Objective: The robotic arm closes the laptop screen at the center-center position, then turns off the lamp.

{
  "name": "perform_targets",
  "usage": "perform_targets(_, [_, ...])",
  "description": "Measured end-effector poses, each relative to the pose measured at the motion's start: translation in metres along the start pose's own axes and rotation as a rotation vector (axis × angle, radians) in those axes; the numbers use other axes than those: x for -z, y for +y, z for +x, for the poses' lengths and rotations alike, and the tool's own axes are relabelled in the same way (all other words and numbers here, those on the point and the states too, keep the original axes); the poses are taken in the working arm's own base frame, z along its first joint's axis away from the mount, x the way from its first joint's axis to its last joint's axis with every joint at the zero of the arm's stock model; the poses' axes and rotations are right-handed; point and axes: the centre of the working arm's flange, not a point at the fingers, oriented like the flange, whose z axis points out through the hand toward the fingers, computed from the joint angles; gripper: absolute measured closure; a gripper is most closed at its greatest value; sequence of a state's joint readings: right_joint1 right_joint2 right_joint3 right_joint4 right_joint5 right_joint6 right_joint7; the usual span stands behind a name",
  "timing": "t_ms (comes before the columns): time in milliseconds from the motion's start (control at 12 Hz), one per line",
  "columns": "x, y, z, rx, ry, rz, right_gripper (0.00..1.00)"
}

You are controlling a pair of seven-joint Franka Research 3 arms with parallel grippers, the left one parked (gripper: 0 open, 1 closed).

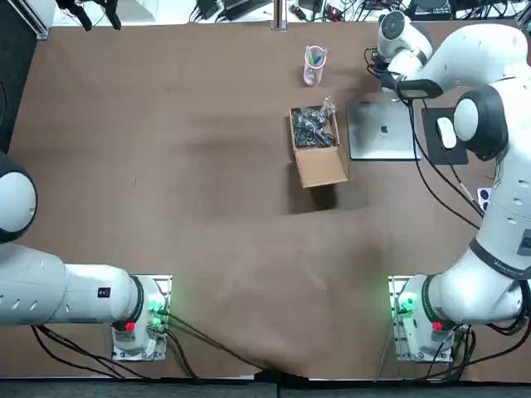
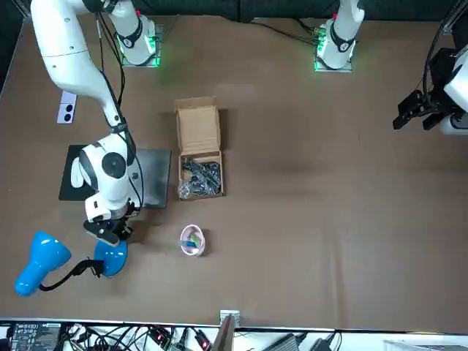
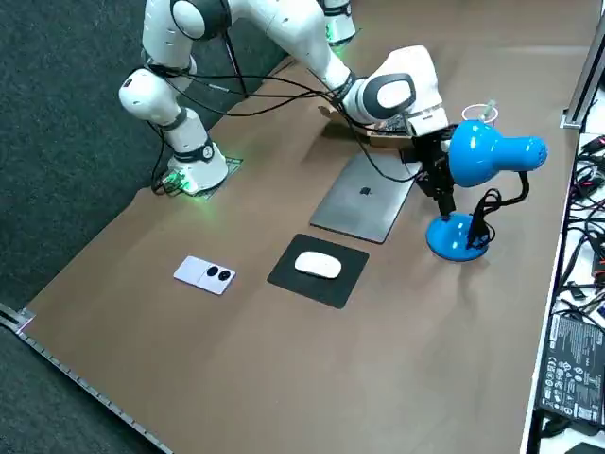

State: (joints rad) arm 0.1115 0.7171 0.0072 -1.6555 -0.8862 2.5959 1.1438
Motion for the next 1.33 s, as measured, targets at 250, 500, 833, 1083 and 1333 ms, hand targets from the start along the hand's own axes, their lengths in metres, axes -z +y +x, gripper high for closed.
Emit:
perform_targets(250, [-0.0011,-0.0004,-0.0007,0.001,0.001,0.005,0.98])
perform_targets(500, [-0.0041,0.0018,-0.0010,-0.001,0.000,0.004,0.98])
perform_targets(833, [-0.0063,0.0024,-0.0016,-0.001,0.001,0.007,0.98])
perform_targets(1083, [-0.0063,0.0021,-0.0017,0.000,0.001,0.010,0.98])
perform_targets(1333, [-0.0063,0.0021,-0.0017,0.000,0.002,0.010,0.98])
